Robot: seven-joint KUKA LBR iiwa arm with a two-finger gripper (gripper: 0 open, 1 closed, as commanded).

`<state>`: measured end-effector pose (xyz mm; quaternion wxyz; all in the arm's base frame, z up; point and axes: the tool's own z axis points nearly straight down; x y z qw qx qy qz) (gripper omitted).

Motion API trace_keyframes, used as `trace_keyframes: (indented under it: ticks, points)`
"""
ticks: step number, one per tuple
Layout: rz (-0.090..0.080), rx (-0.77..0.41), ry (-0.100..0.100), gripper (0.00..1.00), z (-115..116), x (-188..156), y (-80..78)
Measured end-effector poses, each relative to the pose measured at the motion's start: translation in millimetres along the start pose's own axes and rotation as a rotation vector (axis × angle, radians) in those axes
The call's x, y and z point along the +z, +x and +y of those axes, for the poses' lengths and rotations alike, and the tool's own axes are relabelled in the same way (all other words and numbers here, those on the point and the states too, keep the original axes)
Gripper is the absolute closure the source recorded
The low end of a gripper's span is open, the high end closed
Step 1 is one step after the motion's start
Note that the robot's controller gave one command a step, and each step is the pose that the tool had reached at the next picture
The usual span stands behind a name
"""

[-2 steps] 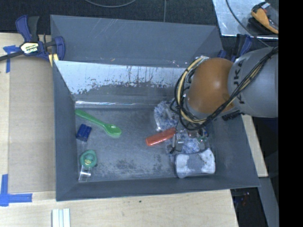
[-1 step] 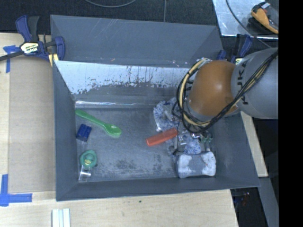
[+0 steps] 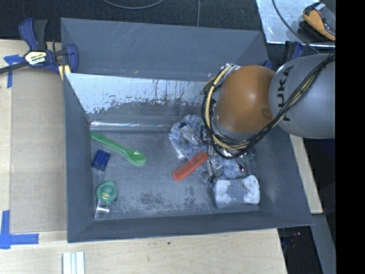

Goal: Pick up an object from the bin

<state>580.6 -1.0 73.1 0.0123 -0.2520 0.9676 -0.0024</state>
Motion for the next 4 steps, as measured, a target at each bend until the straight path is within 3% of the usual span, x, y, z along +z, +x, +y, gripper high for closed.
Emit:
trace_keyframes:
  ticks: [1,2,3,4]
  points:
    - [-0.014,-0.194,0.007,0.00,-2,1,-5.3]
    - [-0.010,-0.554,0.007,1.00,-48,-1,-18.6]
    - [-0.010,-0.554,0.006,1.00,-48,-1,-18.7]
    - [-0.006,-0.552,0.000,1.00,-47,-29,-17.0]
